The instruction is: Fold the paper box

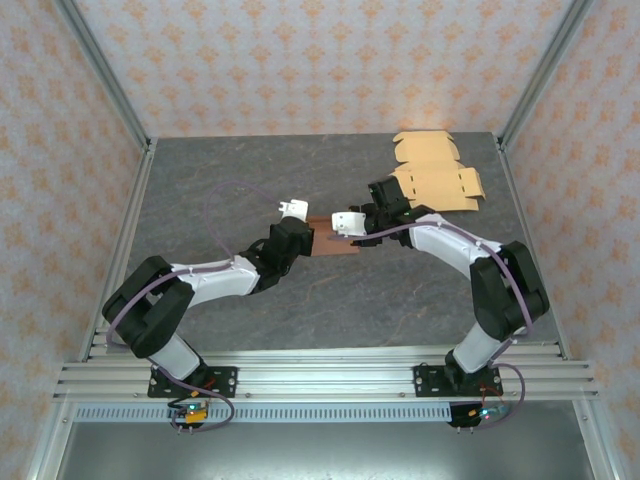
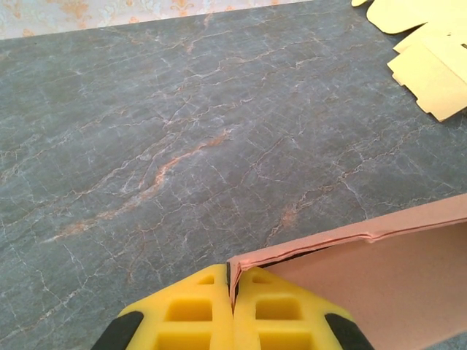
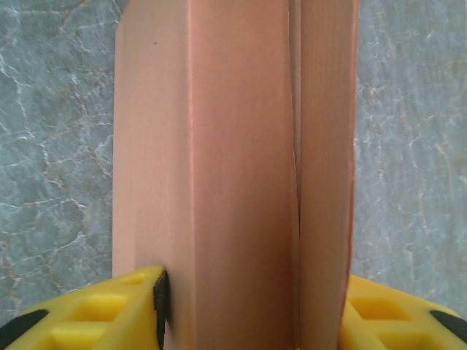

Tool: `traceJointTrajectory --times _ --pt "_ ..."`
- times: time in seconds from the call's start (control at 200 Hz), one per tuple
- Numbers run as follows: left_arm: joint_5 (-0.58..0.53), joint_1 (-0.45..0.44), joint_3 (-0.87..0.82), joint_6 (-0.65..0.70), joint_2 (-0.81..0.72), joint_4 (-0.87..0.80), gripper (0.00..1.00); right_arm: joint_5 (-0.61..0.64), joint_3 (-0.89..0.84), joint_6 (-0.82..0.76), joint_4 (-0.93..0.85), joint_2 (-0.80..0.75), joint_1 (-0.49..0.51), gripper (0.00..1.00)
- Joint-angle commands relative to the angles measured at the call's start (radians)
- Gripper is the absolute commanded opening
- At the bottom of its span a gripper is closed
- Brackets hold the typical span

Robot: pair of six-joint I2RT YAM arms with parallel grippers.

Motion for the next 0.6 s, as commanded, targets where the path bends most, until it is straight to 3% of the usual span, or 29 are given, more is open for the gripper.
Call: traceJointTrajectory --times 0.0,0.21,0.395,0.461,0.596 --pt "0.104 -0.007 -0.057 0.052 0.018 -0.038 0.11 0.057 -0.058 -0.033 0.059 0.004 0.01 0.47" --pt "0.202 -0.006 -0.129 0.059 -0.122 0.051 0.36 0.09 -0.075 -0.024 0.057 0.01 0.009 0.47" --pt "0.213 0.02 -0.179 -0.013 -0.305 0.023 0.65 0.099 -0.089 -0.014 0.051 0.012 0.01 0.47" --pt "0.19 0.058 -0.138 -0.067 -0.34 -0.09 0.67 0.096 -0.092 -0.014 0.048 0.016 0.01 0.47" --pt "0.3 0.203 -0.064 -0.234 -0.363 -0.208 0.71 0.087 -0.088 -0.006 0.047 0.02 0.01 0.47"
